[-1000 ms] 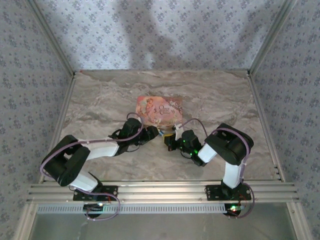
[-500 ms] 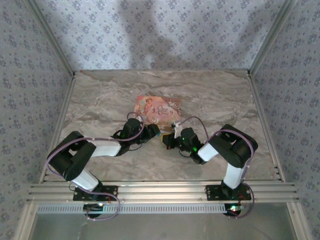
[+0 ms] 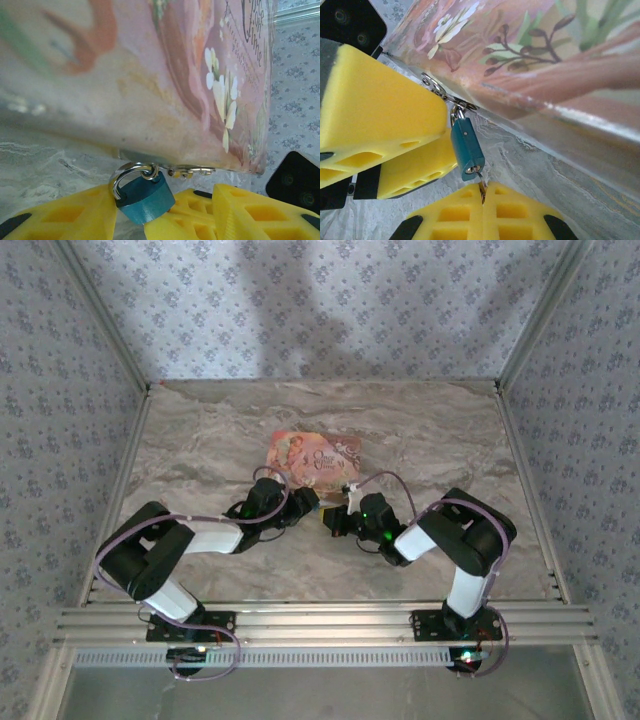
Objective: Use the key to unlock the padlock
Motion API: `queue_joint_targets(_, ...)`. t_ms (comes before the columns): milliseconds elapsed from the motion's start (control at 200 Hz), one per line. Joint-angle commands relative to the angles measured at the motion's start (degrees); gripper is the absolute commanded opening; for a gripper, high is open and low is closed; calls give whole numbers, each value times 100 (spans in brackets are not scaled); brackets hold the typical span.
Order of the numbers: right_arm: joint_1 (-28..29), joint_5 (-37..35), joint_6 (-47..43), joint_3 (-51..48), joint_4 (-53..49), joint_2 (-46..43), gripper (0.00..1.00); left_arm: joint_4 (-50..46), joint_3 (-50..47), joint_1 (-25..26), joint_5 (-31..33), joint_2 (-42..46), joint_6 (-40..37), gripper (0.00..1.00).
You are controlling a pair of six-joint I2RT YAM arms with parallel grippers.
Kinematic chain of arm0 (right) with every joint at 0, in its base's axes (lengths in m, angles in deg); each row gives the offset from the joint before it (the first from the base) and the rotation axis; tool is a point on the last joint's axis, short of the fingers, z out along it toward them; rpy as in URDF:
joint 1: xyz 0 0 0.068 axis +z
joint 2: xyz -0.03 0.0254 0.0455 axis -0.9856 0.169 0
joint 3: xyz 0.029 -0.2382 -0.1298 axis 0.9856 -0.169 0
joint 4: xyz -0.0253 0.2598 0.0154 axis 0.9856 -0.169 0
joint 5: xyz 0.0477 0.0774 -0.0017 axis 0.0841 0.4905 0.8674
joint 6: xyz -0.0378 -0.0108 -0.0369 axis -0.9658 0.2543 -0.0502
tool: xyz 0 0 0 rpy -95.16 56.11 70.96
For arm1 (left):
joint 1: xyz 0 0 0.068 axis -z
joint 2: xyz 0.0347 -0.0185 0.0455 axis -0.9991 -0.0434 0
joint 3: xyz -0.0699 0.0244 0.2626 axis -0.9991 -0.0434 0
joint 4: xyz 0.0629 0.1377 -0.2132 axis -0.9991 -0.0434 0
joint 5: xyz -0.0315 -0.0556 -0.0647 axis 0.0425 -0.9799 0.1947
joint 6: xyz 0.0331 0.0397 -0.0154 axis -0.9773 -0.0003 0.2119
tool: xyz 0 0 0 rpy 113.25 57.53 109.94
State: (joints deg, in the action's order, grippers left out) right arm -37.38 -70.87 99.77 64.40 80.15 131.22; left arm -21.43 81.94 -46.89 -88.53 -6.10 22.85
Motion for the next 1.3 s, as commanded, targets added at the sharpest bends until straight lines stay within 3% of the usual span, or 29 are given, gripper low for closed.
queue_joint_targets(0,53,303,212,227,93,-167,0,132,30,57,-67,-90,391,52)
queue_joint_targets(350,69,323,363,323,-98,-281,0,143,68,91,-103,-166,739,60)
queue_joint_targets(709,68,502,545,454,-132,-210,0,415,129,136,-244,-249,1074,56)
queue_joint_targets(1179,45,511,594,437,-132,-219,0,224,49,167,18,-106,1032,26)
queue_joint_targets(1294,14,476,600,386,-144,-284,11,141,54,170,50,-51,1008,19)
